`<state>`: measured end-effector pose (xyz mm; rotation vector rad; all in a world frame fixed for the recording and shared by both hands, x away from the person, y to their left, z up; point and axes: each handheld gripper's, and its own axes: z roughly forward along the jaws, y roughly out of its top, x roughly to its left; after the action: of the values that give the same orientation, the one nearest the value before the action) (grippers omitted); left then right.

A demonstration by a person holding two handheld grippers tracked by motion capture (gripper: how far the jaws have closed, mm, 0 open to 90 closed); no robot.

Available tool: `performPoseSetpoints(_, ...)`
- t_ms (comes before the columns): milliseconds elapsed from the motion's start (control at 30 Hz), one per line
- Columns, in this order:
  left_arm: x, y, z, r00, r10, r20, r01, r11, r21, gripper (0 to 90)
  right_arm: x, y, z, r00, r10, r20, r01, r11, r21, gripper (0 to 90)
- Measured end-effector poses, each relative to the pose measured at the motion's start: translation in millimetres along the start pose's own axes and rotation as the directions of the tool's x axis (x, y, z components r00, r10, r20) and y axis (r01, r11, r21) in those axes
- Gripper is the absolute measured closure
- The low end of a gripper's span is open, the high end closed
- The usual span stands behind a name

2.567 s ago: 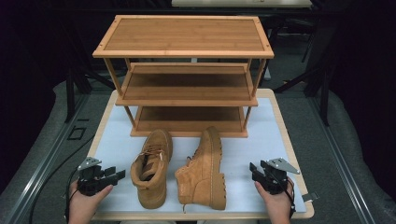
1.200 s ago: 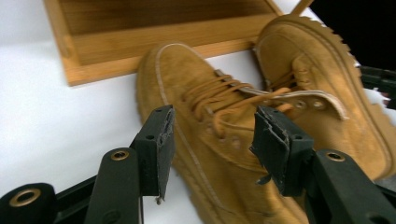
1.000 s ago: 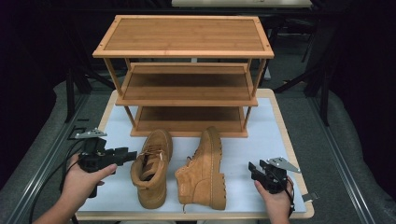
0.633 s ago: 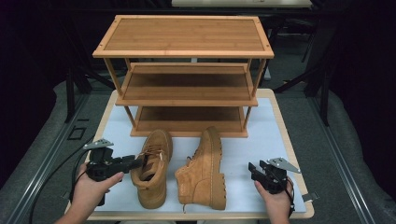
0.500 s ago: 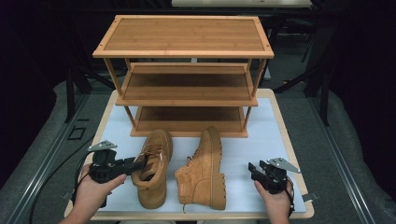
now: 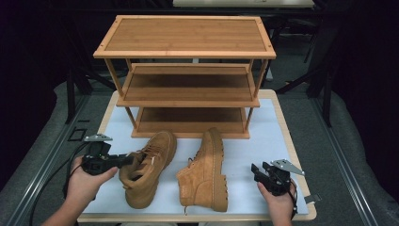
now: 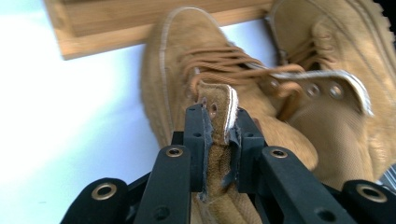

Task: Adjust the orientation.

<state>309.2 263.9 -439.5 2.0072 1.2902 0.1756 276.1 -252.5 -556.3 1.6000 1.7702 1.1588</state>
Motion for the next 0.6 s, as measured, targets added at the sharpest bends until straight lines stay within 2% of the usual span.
performPoseSetpoints(100,7.8,3.7,-1.5,1.0,0.002,0.005,-0.002,0.9999,0.01,80.1,0.3,-0.1,0.5,1.0,0.0,-0.001,0.0,1.0,0.002,49.9)
performPoseSetpoints(267,16.5,13.2,-3.7,0.9989,0.041,-0.021,-0.04,0.9979,0.05,80.1,0.9,0.2,0.0,1.0,-0.001,0.0,0.001,1.0,0.008,49.9)
performPoseSetpoints(333,18.4,16.0,-2.5,0.9983,0.058,-0.008,-0.057,0.9954,0.077,79.3,0.5,-0.2,0.6,1.0,0.002,0.0,-0.002,1.0,0.0,49.9)
performPoseSetpoints(400,19.5,19.3,-1.9,0.9987,0.049,0.012,-0.05,0.9934,0.104,77.8,-0.1,-0.3,0.6,1.0,0.003,0.0,-0.003,1.0,0.001,49.9)
performPoseSetpoints(500,17.8,26.4,-0.6,0.9973,0.073,-0.001,-0.072,0.9835,0.166,74.4,-0.1,0.0,0.3,1.0,0.003,0.001,-0.003,1.0,0.022,49.9)
performPoseSetpoints(533,16.3,29.0,0.6,0.9978,0.066,-0.008,-0.063,0.9801,0.188,70.0,-0.2,-0.1,0.5,1.0,0.0,0.0,0.0,1.0,0.022,49.9)
performPoseSetpoints(567,15.0,31.6,1.2,0.9975,0.07,-0.013,-0.066,0.9754,0.211,67.1,0.1,-0.2,0.7,1.0,0.004,-0.001,-0.004,1.0,0.024,49.9)
performPoseSetpoints(600,14.0,34.5,2.1,0.9966,0.081,-0.015,-0.075,0.9666,0.245,66.7,-0.1,-0.5,1.4,1.0,0.006,-0.006,-0.006,1.0,0.015,49.9)
